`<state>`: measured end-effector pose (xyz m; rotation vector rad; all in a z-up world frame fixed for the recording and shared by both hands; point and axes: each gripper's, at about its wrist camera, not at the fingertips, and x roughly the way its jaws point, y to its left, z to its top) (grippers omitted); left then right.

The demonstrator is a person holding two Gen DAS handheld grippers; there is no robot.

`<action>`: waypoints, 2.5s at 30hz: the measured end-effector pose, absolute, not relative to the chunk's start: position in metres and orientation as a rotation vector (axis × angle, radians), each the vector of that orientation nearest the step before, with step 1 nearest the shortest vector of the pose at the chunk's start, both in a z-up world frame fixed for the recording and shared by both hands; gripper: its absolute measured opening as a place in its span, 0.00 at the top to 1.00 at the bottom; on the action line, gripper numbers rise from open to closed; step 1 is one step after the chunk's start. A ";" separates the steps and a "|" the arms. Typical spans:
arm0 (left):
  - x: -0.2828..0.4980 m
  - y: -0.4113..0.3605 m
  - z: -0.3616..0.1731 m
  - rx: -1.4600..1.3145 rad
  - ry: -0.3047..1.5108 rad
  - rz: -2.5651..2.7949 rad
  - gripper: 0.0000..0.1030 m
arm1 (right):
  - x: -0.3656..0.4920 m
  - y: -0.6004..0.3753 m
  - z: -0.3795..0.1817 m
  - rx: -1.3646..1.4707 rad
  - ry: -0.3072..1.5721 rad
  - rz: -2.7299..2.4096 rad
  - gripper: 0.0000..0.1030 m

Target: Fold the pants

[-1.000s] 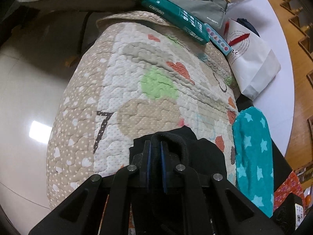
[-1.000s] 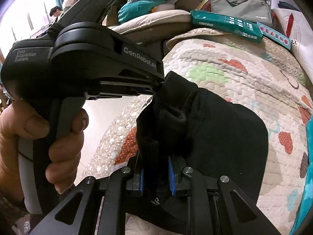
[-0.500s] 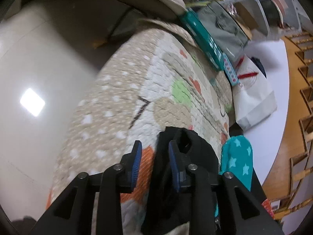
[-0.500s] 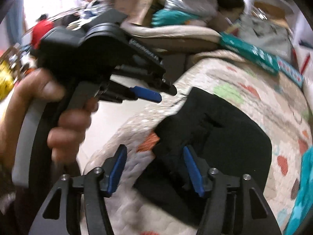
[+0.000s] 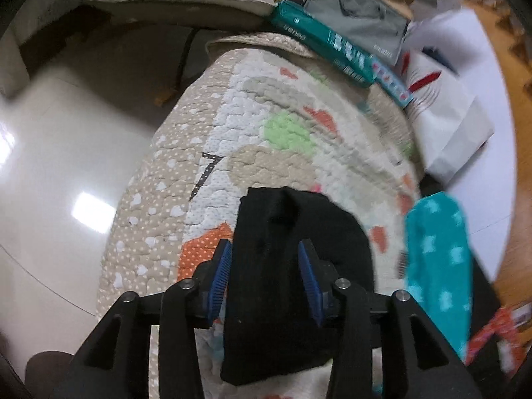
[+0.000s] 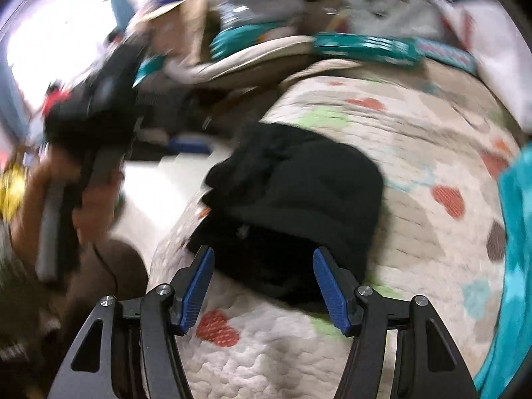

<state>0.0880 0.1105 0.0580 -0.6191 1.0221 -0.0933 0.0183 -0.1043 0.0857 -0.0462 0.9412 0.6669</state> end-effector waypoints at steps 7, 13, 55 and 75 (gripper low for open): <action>0.083 0.097 0.024 -0.572 1.120 -0.033 0.58 | 0.037 -0.122 0.101 0.125 0.946 0.722 0.35; 0.079 0.100 0.015 -0.578 1.134 -0.016 0.57 | 0.034 -0.115 0.111 0.102 0.922 0.771 0.35; 0.080 0.081 0.047 -0.438 1.016 0.081 0.38 | 0.071 -0.145 0.039 0.162 1.025 0.443 0.25; 0.069 0.087 0.005 -0.677 1.016 -0.059 0.27 | 0.073 -0.143 0.031 0.189 1.035 0.459 0.23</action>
